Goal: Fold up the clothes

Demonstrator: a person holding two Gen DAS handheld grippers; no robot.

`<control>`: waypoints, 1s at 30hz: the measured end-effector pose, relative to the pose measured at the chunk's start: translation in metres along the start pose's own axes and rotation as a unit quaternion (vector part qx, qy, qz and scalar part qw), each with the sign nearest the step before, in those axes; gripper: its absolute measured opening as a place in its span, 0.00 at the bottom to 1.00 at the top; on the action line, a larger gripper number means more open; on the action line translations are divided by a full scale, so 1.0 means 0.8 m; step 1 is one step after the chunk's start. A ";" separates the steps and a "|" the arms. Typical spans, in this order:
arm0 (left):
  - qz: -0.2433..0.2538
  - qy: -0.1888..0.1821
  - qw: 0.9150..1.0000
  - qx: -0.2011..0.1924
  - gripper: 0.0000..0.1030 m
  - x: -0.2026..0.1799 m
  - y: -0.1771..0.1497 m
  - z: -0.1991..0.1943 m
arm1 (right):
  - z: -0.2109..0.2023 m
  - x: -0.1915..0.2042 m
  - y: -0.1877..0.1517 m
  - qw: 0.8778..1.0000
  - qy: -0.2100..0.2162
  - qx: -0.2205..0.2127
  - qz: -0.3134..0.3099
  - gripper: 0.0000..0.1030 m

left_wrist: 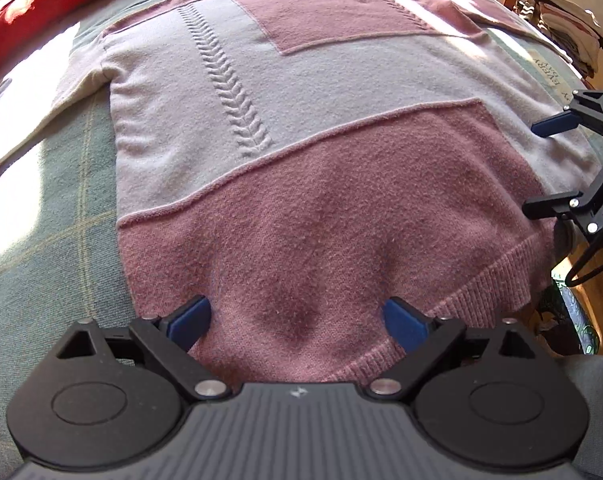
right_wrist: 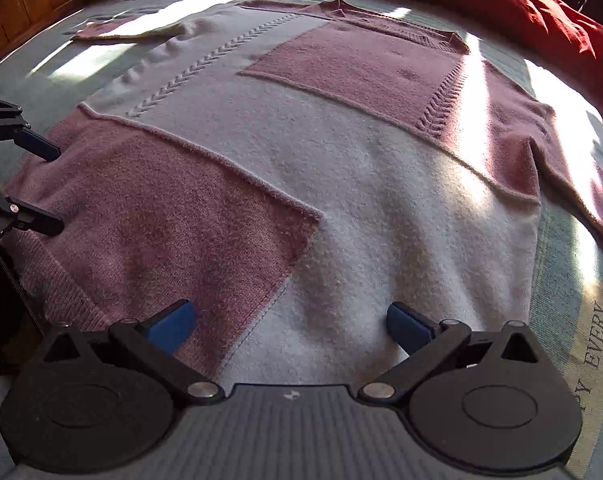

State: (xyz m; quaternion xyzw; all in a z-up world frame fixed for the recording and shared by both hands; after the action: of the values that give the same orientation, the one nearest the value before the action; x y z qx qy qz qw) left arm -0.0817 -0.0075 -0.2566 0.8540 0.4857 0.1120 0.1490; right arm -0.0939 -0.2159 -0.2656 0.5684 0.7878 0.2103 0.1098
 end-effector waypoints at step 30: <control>-0.150 0.007 0.986 -0.067 0.99 0.055 0.102 0.044 | 0.042 -0.062 0.077 0.993 -0.031 0.009 0.117 1.00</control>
State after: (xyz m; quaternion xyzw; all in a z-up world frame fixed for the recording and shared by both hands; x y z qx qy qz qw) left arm 0.0173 -0.0145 -0.2578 0.7591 0.6004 0.1269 0.2172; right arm -0.0116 -0.2393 -0.2711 0.6642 0.7138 0.1963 0.1037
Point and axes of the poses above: each gripper's, at about its wrist camera, not at the fingertips, and z roughly the way its jaws point, x to its left, y to its top, the point moved 3 cm from there along z, roughly the way its jaws point, and after that the axes turned 7 degrees about z, right-handed, at the moved point
